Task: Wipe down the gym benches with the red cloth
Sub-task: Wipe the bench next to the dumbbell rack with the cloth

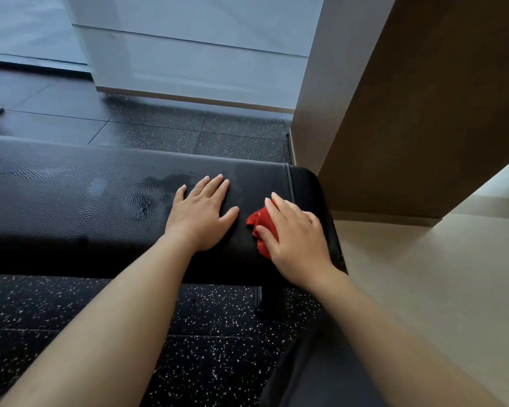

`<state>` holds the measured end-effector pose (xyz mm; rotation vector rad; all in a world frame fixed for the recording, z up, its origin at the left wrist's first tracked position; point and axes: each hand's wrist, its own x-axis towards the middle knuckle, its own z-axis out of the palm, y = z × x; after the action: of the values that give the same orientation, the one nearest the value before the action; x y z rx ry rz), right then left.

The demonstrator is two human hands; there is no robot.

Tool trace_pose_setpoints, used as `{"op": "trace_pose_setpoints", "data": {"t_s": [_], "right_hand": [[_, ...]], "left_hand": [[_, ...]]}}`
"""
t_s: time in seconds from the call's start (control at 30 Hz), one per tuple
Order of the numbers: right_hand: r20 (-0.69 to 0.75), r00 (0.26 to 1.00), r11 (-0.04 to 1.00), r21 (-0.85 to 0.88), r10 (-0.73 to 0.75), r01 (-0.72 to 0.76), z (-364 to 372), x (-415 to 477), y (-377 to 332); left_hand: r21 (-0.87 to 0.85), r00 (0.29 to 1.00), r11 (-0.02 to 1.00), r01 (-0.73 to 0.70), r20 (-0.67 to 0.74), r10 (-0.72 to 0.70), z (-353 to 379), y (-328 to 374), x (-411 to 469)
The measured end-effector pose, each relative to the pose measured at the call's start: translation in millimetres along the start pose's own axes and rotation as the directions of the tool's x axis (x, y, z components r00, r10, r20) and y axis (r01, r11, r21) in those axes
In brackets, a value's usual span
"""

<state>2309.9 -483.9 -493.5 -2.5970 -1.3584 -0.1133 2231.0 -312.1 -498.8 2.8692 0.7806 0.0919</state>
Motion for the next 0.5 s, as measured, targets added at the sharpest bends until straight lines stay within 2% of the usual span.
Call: {"op": "trace_pose_setpoints", "data": {"t_s": [0.13,0.23,0.4,0.5], "right_hand": [[-0.084,0.996,0.999,0.003,-0.036,0.036,2,-29,13],[-0.114,0.993,1.0,0.029,0.004,0.0,2,-16,11],[-0.024,0.994,0.994,0.001,0.11,-0.11,4,31,9],[-0.04,0.997,0.997,-0.003,0.071,-0.071,5,25,6]], "left_hand": [[0.004,1.0,1.0,-0.005,0.005,0.005,1,0,-1],[0.0,1.0,1.0,-0.002,-0.008,0.002,1,-1,0],[-0.048,0.998,0.999,0.012,-0.056,-0.015,0,0,0],[-0.078,0.998,0.997,-0.018,-0.063,0.013,-1,0,-3]]}}
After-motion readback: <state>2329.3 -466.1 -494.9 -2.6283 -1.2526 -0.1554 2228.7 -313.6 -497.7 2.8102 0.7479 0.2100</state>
